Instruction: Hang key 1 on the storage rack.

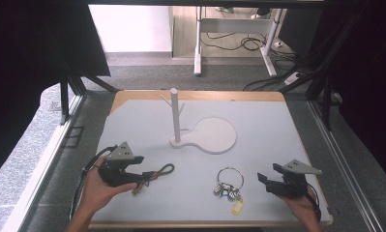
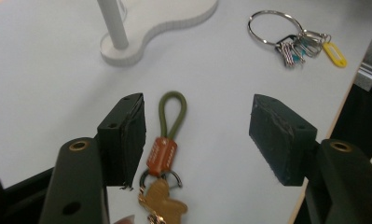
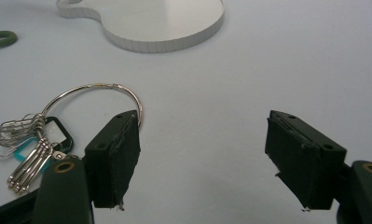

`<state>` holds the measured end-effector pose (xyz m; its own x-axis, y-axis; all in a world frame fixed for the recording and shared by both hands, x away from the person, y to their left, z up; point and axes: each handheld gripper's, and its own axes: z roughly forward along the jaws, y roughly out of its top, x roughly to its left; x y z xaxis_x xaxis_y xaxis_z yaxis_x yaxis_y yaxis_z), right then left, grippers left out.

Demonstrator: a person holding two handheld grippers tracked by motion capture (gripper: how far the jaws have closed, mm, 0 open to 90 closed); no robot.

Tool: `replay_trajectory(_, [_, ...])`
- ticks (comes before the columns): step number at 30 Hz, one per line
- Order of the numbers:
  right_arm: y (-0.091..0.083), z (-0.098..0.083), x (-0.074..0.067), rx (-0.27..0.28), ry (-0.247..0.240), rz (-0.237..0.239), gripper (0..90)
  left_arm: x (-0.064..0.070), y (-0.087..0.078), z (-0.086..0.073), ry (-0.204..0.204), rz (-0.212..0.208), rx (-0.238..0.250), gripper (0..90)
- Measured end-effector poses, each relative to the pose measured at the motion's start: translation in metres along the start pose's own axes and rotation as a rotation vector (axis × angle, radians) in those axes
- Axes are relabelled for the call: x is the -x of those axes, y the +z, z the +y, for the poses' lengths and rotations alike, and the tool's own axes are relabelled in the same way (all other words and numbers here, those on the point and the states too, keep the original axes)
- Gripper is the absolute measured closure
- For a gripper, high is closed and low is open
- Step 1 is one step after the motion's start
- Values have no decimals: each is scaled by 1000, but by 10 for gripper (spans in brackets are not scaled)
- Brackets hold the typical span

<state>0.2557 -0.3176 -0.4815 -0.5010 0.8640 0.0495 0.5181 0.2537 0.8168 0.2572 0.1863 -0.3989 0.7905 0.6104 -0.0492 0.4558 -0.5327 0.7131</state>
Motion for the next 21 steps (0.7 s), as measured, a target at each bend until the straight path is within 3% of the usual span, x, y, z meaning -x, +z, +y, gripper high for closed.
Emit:
replay_trajectory(8, [-5, -3, 1, -6, 1, -7, 271, -10, 13, 21, 36, -35, -92, 380])
replay_trajectory(12, [-6, -3, 1, -10, -3, -7, 274, -16, 21, 23, 26, -64, -133, 410])
replay_trajectory(21, [0, -4, -5, -36, -23, 2, 275, -23, 39, 24, 67, -90, -286, 433])
